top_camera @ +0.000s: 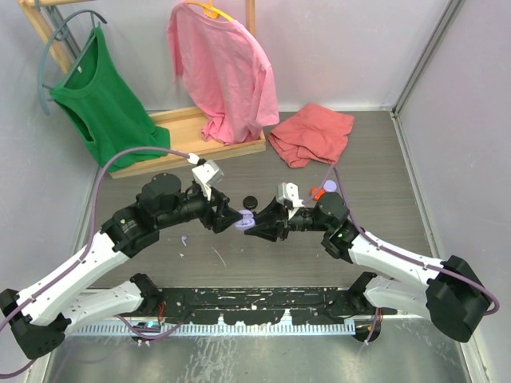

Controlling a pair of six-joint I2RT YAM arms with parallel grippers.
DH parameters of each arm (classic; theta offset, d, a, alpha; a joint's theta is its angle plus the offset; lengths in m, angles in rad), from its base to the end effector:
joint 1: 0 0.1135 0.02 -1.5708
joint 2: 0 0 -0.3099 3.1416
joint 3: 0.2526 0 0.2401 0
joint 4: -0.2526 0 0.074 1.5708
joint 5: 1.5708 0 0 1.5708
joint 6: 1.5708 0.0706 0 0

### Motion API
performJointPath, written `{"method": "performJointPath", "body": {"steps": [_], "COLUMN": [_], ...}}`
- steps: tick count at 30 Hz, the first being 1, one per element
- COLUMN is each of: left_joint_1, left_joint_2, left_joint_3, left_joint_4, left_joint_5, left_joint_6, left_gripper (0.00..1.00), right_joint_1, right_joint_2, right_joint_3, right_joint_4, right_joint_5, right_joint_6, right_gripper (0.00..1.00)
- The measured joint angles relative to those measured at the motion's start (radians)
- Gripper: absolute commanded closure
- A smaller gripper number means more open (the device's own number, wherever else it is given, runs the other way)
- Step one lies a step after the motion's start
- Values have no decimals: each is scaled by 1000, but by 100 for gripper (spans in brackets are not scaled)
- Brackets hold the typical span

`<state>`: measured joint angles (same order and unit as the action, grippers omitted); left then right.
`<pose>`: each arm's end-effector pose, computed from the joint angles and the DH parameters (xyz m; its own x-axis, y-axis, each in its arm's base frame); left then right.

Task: Insert the wireless bluetooth earbuds into the charging case
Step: Open the charging case, then pick up the earbud from the center of the board.

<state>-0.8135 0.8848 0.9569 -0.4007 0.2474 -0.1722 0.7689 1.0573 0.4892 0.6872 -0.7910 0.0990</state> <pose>0.1153 -0.1471 0.3839 -0.3664 0.1458 -0.9190 0.8130 0.5304 -0.2400 0.1223 0.1882 0.3236 -0.0135 0.0836 -0.9964 -0.9999 0.0062 0.0141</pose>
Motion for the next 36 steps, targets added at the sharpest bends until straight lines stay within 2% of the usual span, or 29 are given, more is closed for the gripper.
{"method": "performJointPath", "body": {"steps": [5, 13, 20, 27, 30, 36], "left_joint_1": [12, 15, 15, 18, 27, 124], "left_joint_2": [0, 0, 0, 3, 20, 79], "left_joint_3": [0, 0, 0, -27, -65, -146], "left_joint_4": [4, 3, -47, -201, -275, -343], "left_joint_5": [-26, -50, -228, -491, -570, -599], "left_joint_6": [-3, -15, -77, -246, -337, -449], "left_gripper": [34, 26, 14, 14, 18, 22], "right_joint_1": [2, 2, 2, 2, 2, 2], "right_joint_2": [0, 0, 4, 7, 13, 26], "right_joint_3": [-1, -14, -66, -128, -152, -191], "right_joint_4": [1, 3, 3, 26, 52, 104], "right_joint_5": [-6, 7, 96, 199, 233, 286], "right_joint_6": [-3, -17, -60, -105, -116, -123], "right_gripper": [99, 99, 99, 99, 99, 99]}}
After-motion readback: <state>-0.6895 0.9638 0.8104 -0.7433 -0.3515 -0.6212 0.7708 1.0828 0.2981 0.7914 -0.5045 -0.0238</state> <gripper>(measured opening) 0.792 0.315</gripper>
